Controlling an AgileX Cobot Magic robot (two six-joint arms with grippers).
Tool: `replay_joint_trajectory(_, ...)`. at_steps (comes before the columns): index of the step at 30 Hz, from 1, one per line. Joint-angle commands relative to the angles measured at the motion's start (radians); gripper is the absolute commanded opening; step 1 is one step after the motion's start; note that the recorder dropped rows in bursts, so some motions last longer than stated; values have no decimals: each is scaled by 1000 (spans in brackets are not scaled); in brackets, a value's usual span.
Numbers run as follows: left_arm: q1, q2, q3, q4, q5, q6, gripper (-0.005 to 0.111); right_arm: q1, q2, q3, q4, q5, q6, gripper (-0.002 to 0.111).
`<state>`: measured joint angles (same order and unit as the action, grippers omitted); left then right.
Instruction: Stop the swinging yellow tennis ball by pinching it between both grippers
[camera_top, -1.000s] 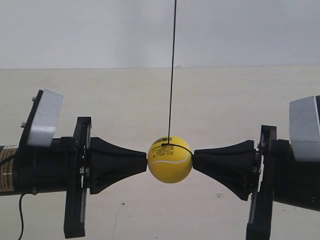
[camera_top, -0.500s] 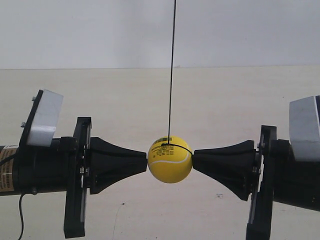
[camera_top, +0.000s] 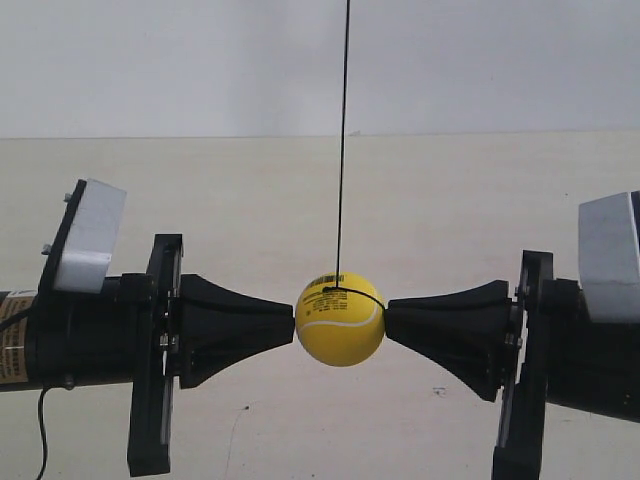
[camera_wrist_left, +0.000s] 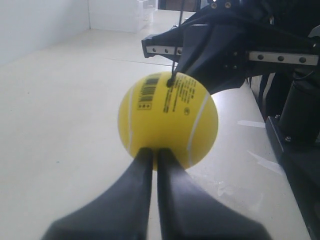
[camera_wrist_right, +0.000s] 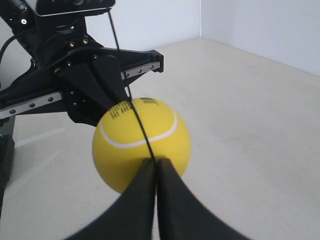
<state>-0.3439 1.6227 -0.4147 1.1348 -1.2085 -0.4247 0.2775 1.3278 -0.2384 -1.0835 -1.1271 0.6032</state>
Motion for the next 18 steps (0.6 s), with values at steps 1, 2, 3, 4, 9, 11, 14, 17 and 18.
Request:
replay_joint_trajectory(1,-5,1,-5,-5,-13,-10,5,1,1,-7,0,6,-19,0)
replay_joint_trajectory(2,-5,1,-5,-14,-13,-10,5,1,1,-7,8,20,-19,0)
replay_joint_trajectory(3,-5,1,-5,-20,-13,-10,5,1,1,-7,18,31,-19,0)
replay_joint_trajectory(4,-5,1,-5,-30,-13,-10,5,1,1,-7,35,51,-19,0)
replay_joint_trajectory(9,-5,1,-5,-171,107,-44,5,1,1,-7,152,191,-19,0)
replay_joint_trajectory(11,-5,1,-5,-260,193,-55,5,1,0,-7,211,254,-19,0)
replay_joint_trajectory(14,-5,1,-5,-383,309,-57,5,1,0,-7,321,368,-26,0)
replay_joint_trajectory(17,-5,1,-5,-474,396,-85,5,1,0,-7,418,461,-55,0)
replay_joint_trajectory(18,-5,1,-5,-504,421,-101,5,1,0,-7,442,485,-71,0)
